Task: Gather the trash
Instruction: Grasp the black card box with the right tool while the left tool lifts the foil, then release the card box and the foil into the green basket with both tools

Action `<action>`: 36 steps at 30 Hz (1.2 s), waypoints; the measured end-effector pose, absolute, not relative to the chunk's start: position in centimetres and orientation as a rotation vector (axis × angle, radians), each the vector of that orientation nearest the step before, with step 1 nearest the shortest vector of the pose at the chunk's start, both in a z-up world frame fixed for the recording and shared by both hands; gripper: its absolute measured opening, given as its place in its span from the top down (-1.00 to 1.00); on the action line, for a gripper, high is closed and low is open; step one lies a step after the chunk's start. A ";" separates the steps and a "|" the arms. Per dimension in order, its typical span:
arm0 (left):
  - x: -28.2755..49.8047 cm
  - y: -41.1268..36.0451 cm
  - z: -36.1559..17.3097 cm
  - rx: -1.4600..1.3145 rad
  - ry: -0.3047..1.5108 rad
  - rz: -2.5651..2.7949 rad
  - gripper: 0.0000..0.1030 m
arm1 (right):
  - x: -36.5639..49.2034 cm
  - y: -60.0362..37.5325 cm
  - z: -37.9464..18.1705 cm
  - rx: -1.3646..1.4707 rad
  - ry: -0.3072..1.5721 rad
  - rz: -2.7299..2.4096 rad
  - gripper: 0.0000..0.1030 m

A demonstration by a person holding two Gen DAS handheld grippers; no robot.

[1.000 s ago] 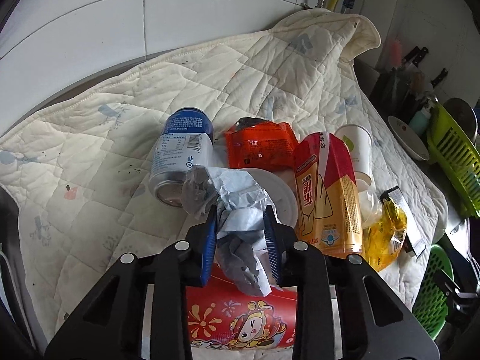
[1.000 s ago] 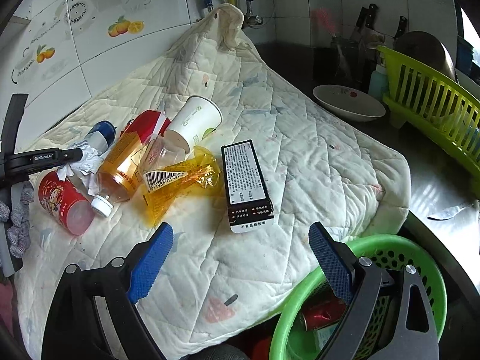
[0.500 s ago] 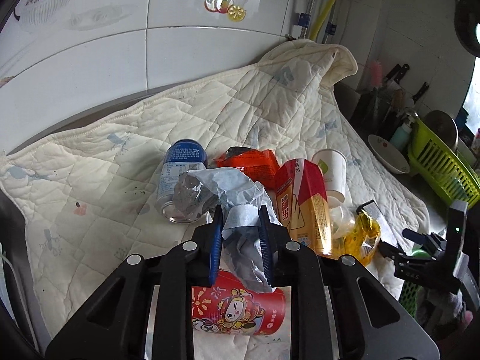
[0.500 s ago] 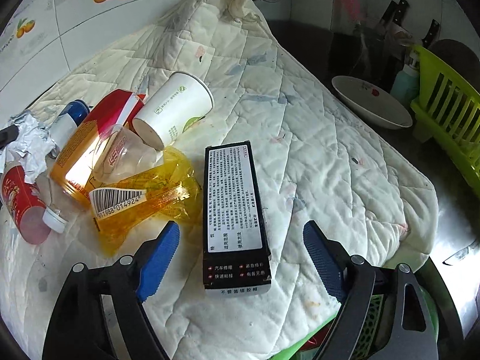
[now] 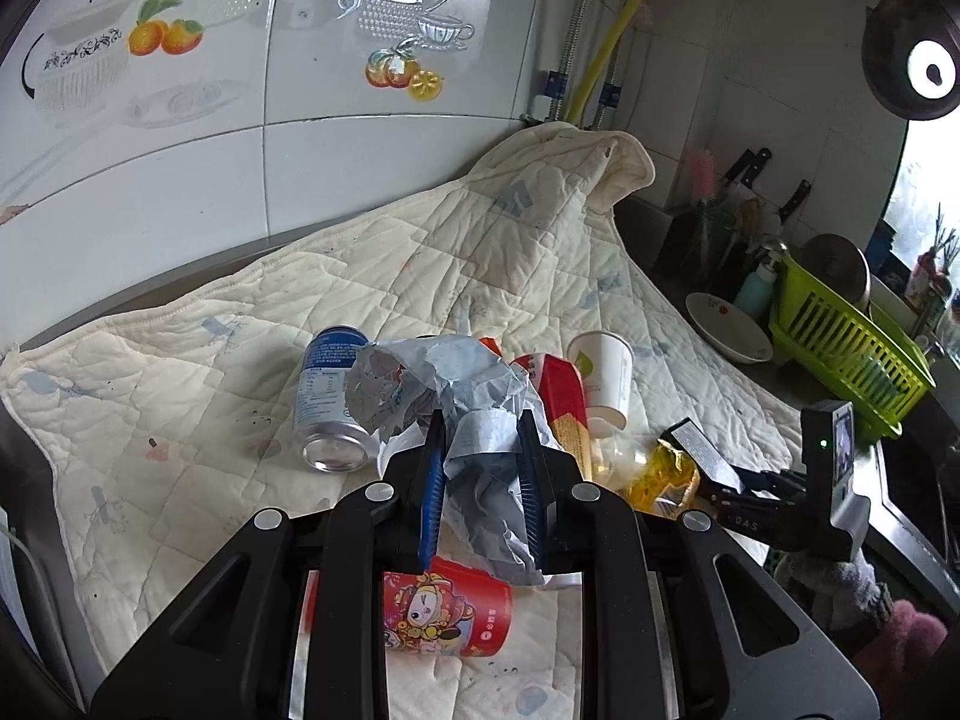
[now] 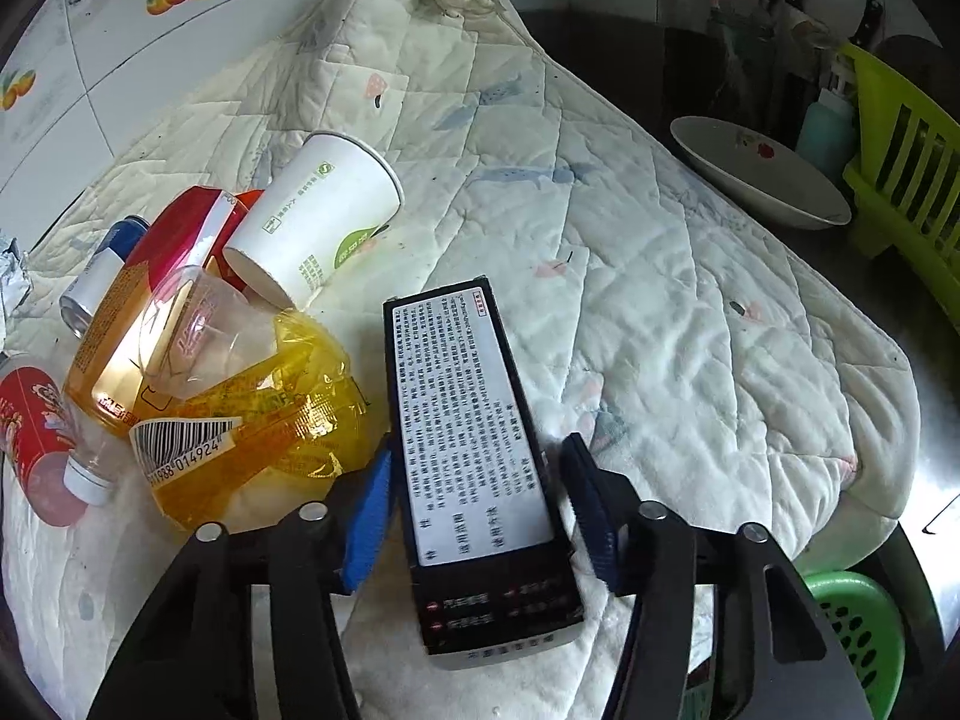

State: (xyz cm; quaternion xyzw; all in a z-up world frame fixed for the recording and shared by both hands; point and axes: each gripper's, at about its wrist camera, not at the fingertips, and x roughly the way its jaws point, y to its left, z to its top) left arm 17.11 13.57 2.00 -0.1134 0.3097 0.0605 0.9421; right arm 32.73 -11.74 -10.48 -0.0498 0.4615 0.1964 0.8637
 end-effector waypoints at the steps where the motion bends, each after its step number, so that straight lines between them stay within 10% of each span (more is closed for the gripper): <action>1: 17.0 13.2 2.1 -0.229 0.629 0.117 0.59 | 32.6 -12.0 -10.2 -0.095 0.964 0.413 0.05; 31: 15.8 -1.3 2.5 -0.142 0.632 -0.227 0.58 | 17.5 -28.3 -7.1 -0.005 0.884 0.128 0.10; 36: 16.1 -5.3 2.0 -0.110 0.655 -0.299 0.58 | 15.8 -32.0 -7.8 0.038 0.888 0.050 -0.13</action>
